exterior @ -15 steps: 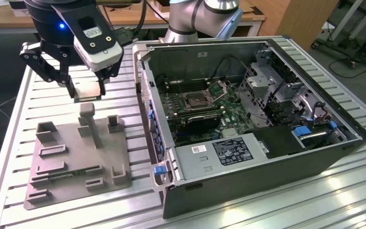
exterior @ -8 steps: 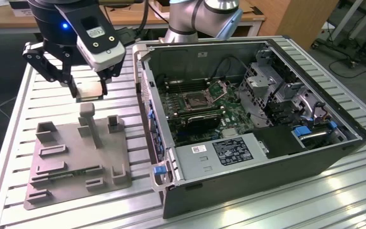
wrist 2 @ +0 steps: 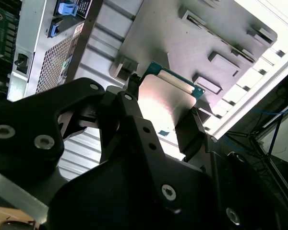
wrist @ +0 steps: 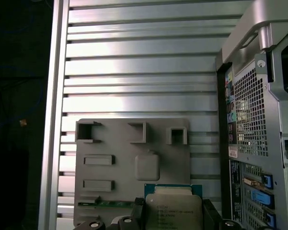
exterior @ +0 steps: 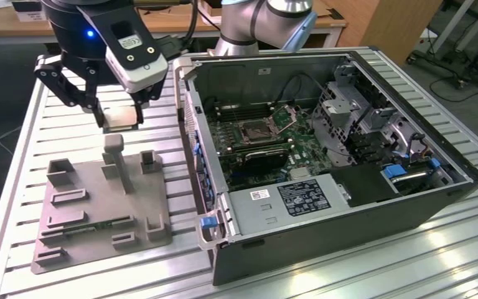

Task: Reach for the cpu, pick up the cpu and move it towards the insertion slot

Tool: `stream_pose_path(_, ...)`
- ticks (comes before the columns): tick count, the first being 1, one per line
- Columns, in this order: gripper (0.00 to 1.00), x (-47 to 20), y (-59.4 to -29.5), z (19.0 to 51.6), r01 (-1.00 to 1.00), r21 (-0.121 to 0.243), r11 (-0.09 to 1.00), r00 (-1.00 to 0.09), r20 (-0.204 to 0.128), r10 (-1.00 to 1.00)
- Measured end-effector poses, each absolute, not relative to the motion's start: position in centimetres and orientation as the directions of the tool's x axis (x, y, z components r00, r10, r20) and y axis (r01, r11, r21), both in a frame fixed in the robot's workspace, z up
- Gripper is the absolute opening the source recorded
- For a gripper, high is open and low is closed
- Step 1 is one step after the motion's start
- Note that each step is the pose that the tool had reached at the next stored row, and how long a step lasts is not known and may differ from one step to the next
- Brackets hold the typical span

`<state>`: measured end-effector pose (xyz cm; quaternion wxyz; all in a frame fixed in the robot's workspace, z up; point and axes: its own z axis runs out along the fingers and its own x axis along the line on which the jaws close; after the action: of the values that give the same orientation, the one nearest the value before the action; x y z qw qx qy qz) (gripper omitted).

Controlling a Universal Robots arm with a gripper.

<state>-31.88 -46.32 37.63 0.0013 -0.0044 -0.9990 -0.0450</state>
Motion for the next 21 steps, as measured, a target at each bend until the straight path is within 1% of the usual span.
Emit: stream_pose_path(21, 0.54, -31.09, -46.31, 37.62, 0.009, 0.090, 0.996, -1.000, 0.003, 0.009)
